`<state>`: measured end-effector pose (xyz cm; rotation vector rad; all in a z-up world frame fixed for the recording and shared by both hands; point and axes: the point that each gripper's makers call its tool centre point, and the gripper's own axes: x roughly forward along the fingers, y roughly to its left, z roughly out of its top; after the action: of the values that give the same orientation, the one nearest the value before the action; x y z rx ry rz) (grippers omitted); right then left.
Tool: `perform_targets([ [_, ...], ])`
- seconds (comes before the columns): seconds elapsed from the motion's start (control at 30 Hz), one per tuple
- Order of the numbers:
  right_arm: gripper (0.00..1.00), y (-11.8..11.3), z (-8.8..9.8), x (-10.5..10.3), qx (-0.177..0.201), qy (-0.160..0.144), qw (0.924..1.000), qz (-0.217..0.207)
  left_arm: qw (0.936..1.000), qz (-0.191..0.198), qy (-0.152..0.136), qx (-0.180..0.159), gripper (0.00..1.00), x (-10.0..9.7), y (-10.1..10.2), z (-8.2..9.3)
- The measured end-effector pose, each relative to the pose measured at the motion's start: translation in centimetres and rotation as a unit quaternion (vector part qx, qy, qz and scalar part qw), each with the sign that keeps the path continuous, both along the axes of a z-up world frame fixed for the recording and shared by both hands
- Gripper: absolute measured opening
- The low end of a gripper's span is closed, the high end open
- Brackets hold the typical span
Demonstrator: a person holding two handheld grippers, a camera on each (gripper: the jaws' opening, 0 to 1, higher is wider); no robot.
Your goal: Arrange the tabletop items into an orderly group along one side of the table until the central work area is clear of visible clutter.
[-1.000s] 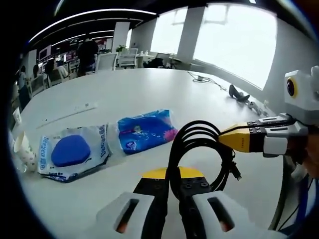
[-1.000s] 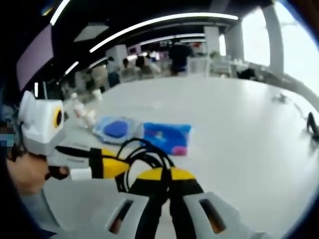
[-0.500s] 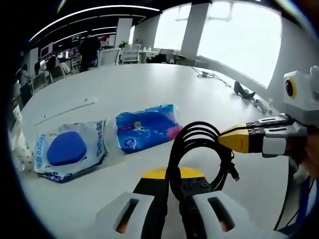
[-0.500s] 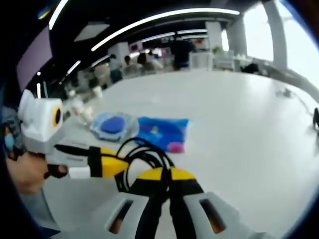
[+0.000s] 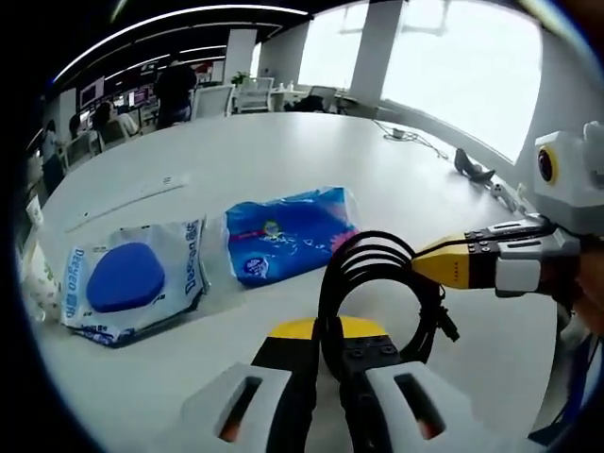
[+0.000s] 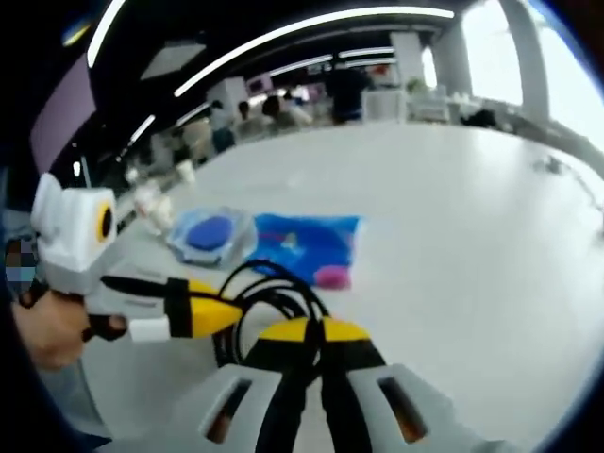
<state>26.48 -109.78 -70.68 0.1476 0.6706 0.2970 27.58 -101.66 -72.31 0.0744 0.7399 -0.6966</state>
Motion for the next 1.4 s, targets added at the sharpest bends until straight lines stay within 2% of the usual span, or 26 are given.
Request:
perform_targets([
  [0.17,0.0,-0.1,-0.5,0.4,0.009,0.005,0.9999,-0.005,1.0,0.0,0.002,0.002,0.06,0.4,0.0,-0.6],
  [0.7,0.0,0.0,-2.0,0.7,0.005,0.025,0.9997,-0.005,0.9999,-0.002,0.008,0.013,0.07,0.5,0.1,-1.2],
  [1.4,0.0,0.0,-2.1,0.9,0.004,0.027,0.9996,-0.01,0.9999,-0.003,0.005,0.014,0.08,0.7,0.1,-1.3],
])
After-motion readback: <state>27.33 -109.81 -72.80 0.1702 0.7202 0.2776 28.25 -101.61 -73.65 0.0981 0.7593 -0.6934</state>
